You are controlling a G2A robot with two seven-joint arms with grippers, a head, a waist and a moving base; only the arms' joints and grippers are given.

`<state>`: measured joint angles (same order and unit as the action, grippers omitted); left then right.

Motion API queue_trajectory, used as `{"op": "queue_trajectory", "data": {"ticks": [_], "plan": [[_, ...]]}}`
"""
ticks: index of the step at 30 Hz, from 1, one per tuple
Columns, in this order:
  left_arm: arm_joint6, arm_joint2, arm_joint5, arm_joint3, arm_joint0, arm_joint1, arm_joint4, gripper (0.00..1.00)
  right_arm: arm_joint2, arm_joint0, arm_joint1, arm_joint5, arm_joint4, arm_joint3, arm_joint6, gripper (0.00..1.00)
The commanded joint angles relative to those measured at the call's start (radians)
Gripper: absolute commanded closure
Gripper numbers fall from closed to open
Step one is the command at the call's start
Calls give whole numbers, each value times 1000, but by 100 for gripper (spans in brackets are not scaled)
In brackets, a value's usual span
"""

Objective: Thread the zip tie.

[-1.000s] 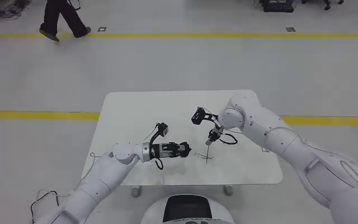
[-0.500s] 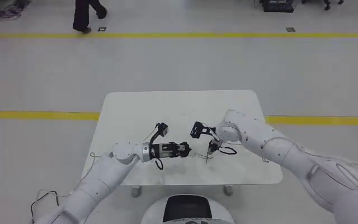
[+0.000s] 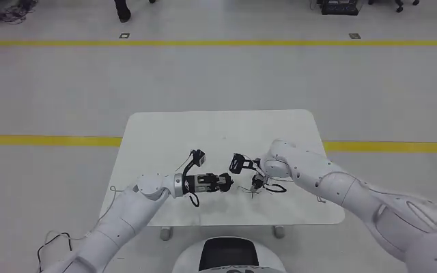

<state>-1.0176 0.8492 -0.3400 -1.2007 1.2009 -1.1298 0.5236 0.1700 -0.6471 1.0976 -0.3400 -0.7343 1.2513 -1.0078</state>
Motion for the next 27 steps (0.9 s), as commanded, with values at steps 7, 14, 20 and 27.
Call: {"op": "queue_trajectory", "data": {"ticks": [7,14,20,27], "plan": [[0,0,0,0,0,0,0,100,20,-24,-5,0,-32,11,40,0],[0,0,0,0,0,0,0,100,23,-36,-12,0,-41,32,43,37],[0,0,0,0,0,0,0,100,17,-36,-17,0,-21,20,68,53],[0,0,0,0,0,0,0,100,0,-30,-12,0,11,-4,93,61]]}}
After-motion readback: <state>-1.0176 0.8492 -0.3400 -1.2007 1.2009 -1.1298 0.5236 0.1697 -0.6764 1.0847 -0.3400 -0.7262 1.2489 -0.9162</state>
